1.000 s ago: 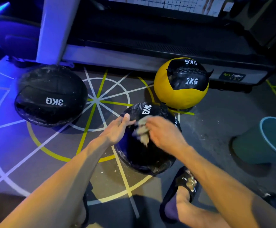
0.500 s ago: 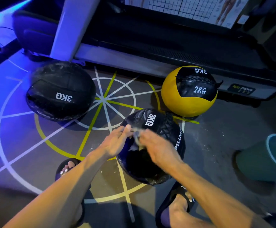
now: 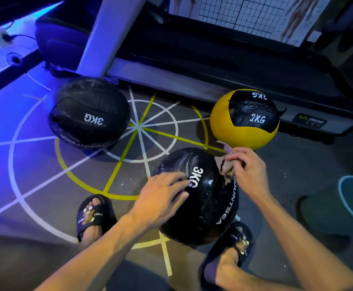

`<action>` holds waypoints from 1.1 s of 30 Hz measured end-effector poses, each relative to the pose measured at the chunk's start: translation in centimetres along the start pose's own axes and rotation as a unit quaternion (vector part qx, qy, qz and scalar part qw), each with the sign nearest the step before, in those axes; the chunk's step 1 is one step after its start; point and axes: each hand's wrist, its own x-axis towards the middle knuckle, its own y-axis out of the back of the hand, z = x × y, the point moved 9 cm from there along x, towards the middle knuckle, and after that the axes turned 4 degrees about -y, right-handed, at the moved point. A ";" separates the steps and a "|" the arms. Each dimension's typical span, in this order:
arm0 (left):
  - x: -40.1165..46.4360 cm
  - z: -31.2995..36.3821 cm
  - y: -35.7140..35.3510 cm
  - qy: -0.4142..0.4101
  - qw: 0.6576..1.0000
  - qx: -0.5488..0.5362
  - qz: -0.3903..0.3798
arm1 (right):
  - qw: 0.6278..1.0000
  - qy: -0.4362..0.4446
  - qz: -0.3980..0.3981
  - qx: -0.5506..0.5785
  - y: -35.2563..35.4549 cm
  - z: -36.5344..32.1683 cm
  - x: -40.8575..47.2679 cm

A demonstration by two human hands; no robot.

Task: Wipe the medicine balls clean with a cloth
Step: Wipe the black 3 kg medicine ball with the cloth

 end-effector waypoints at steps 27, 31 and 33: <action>-2.6 2.7 -6.8 0.084 0.989 0.120 0.009 | 0.870 -0.223 -0.355 0.261 -4.6 0.1 2.6; -2.6 1.5 -6.5 0.079 0.988 0.130 0.006 | 0.950 -0.121 -0.278 0.075 -5.3 0.4 4.4; -2.4 0.8 -6.1 0.074 0.988 0.133 0.002 | 0.979 -0.027 -0.196 0.048 -4.4 -1.2 5.2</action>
